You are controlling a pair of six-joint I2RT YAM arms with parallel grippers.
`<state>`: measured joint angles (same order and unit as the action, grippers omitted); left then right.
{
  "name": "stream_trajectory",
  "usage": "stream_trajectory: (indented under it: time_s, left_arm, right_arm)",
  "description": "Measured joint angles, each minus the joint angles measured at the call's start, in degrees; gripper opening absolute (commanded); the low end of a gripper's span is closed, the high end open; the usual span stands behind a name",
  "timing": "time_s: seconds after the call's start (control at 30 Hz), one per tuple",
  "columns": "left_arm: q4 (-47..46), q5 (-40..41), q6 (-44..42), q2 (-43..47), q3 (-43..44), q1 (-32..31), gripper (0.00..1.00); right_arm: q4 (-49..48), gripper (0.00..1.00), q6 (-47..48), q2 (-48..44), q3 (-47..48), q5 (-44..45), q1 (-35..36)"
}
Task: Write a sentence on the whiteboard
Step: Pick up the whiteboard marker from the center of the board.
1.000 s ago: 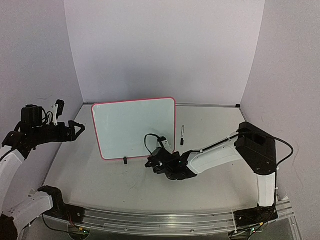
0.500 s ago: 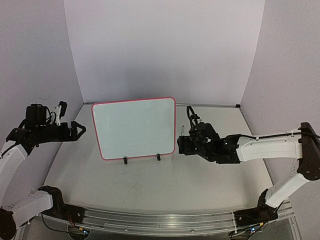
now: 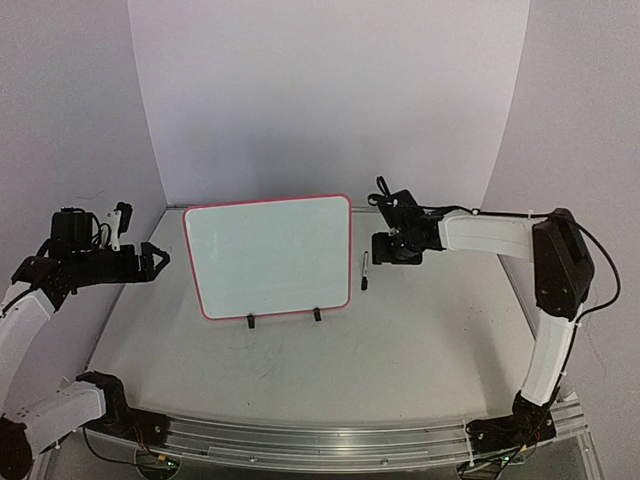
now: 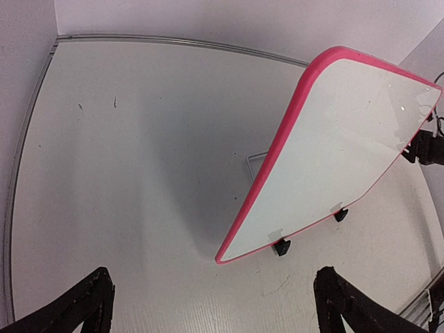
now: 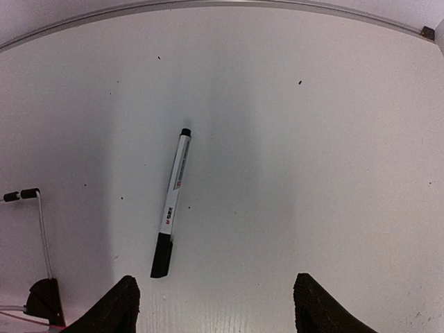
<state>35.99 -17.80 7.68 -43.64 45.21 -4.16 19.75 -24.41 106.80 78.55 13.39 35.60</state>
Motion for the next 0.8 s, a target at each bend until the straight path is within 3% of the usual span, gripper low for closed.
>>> stream_trajectory:
  time_s: [0.23, 0.43, 0.6, 0.8]
  left_arm:
    - [0.0, -1.3, 0.0, 0.0, 0.0, 0.0, 0.99]
    - [0.0, -2.6, 0.0, -0.1, 0.0, 0.0, 0.99]
    - [0.0, -2.7, 0.0, -0.2, 0.0, 0.0, 0.99]
    - [0.0, -2.8, 0.0, -0.2, 0.0, 0.0, 0.99]
  right_arm:
    - [6.6, 0.6, 2.4, 15.1, 14.8, -5.2, -1.9]
    - [9.8, 0.55, 3.5, 22.0, 23.3, -7.0, -2.2]
    - [11.5, 0.46, 4.5, 26.2, 27.6, -7.0, -2.2]
    - [12.8, 0.43, 4.6, 28.8, 29.2, -7.1, -2.5]
